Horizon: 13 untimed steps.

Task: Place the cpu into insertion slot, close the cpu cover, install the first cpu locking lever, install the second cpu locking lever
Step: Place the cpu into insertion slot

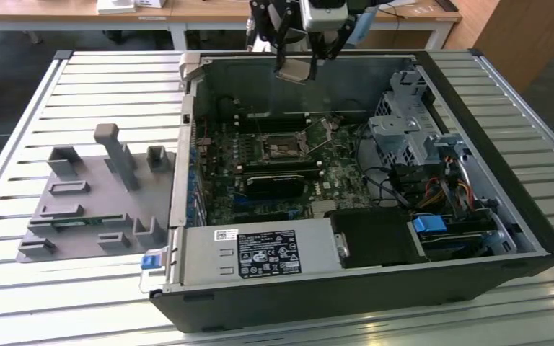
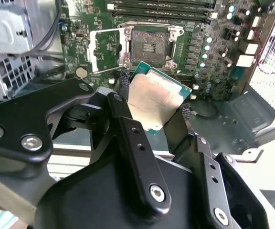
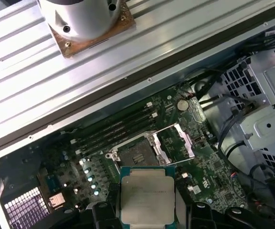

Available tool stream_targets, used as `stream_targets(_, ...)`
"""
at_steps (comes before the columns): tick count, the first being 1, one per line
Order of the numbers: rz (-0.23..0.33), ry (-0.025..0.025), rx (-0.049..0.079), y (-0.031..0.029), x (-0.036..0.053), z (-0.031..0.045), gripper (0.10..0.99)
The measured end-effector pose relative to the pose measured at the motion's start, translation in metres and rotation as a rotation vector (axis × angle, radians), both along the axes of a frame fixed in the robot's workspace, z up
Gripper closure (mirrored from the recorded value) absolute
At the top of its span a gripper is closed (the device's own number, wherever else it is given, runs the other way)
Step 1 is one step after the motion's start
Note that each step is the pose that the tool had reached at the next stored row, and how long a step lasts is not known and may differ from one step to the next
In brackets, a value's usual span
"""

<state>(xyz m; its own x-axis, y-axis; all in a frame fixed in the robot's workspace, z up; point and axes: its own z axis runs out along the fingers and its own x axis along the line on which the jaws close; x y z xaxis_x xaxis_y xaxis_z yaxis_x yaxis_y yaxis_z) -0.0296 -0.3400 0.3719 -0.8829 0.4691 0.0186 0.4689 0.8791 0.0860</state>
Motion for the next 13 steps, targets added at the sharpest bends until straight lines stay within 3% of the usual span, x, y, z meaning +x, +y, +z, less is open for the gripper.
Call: stream_targets(13, -0.236, 0.0000, -0.001, 0.0000, 0.0000, -0.0052, 0.545)
